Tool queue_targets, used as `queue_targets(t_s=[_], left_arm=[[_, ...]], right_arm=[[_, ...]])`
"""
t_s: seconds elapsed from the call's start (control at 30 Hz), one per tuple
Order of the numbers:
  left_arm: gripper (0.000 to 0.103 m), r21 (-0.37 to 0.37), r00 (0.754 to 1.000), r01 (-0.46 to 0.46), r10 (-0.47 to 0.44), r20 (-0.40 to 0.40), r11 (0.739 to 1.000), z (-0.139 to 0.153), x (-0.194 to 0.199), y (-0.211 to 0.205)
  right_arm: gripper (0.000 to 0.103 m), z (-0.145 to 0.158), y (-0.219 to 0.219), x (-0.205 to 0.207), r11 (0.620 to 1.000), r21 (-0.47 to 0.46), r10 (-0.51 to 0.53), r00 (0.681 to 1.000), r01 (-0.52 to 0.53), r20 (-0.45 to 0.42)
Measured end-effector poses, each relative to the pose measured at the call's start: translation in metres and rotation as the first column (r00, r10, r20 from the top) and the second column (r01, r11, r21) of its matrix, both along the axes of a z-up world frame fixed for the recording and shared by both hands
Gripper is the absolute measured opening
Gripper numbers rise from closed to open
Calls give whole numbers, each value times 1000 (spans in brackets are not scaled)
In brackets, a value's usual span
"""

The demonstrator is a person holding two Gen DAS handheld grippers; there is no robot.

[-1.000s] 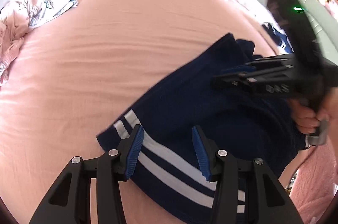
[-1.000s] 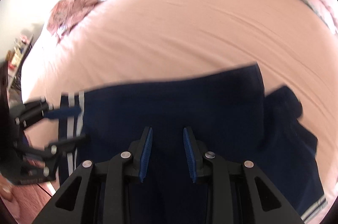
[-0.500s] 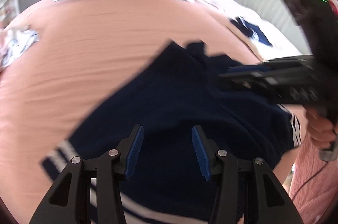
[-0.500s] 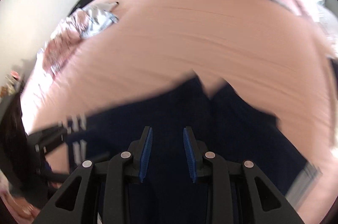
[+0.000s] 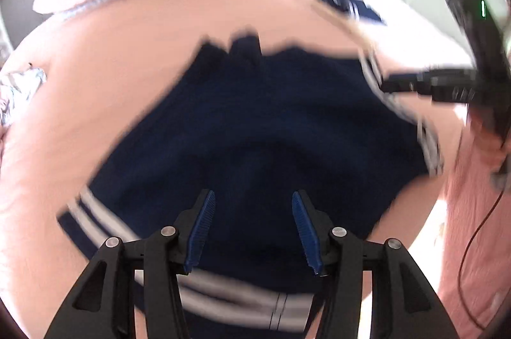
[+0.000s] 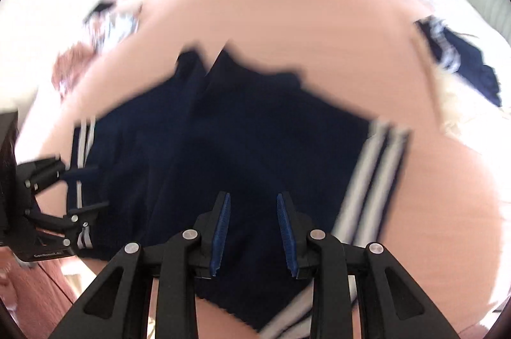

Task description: Fold clothes

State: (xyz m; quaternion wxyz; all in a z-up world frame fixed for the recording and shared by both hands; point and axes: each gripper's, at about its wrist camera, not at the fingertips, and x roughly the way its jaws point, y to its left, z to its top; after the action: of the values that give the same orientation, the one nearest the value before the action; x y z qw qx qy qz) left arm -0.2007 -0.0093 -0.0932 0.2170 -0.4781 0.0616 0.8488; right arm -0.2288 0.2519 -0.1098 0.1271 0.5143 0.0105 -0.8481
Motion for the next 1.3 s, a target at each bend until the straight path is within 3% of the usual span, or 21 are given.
queue_targets(t_s=[0.1, 0.17, 0.3, 0.37, 0.47, 0.57, 0.7, 0.83, 0.87, 0.93, 1.07, 1.13, 1.23, 1.3], left_arm=[[47, 6, 997, -54, 54, -61, 999, 14, -30, 12], [47, 7, 997, -59, 59, -50, 998, 13, -54, 26], [47, -12, 998, -48, 47, -38, 999, 1, -95, 61], [47, -29, 999, -42, 41, -19, 999, -6, -105, 80], [47, -34, 1000, -13, 13, -3, 999, -12, -110, 104], [47, -53, 999, -19, 21, 30, 998, -22, -112, 110], [47, -49, 998, -28, 31, 62, 998, -26, -104, 102], [47, -47, 997, -35, 38, 68, 998, -23, -104, 92], [47, -46, 997, -36, 39, 72, 998, -21, -104, 89], [47, -43, 996, -37, 41, 77, 998, -21, -107, 89], [47, -36, 995, -46, 49, 84, 998, -24, -109, 85], [47, -34, 995, -51, 54, 83, 998, -26, -112, 89], [47, -28, 995, -56, 58, 81, 998, -27, -112, 90], [47, -18, 995, -62, 64, 82, 998, -27, -114, 89]], right_arm=[[30, -2, 48, -17, 987, 76, -137, 990, 139, -30], [30, -22, 67, -38, 974, 67, -218, 976, 217, 20], [30, -54, 115, -59, 938, -161, -277, 944, 306, 182], [39, -60, 125, -63, 909, -276, -260, 942, 314, 213], [39, -61, 119, -74, 863, -433, -171, 956, 262, 238], [36, -57, 93, -80, 868, -474, -47, 975, 147, 216], [29, -36, 61, -65, 896, -444, 74, 992, -20, 106], [29, -28, 23, -47, 906, -369, 246, 967, -206, 63], [29, -28, 23, -45, 924, -332, 223, 973, -193, 56], [29, -31, 45, -49, 951, -304, 87, 995, -65, 57], [39, -49, 101, -69, 942, -276, -158, 979, 188, 127], [39, -56, 112, -78, 925, -309, -180, 971, 221, 157], [42, -69, 108, -87, 883, -423, -127, 971, 204, 202], [37, -74, 98, -89, 888, -416, -120, 971, 197, 205]])
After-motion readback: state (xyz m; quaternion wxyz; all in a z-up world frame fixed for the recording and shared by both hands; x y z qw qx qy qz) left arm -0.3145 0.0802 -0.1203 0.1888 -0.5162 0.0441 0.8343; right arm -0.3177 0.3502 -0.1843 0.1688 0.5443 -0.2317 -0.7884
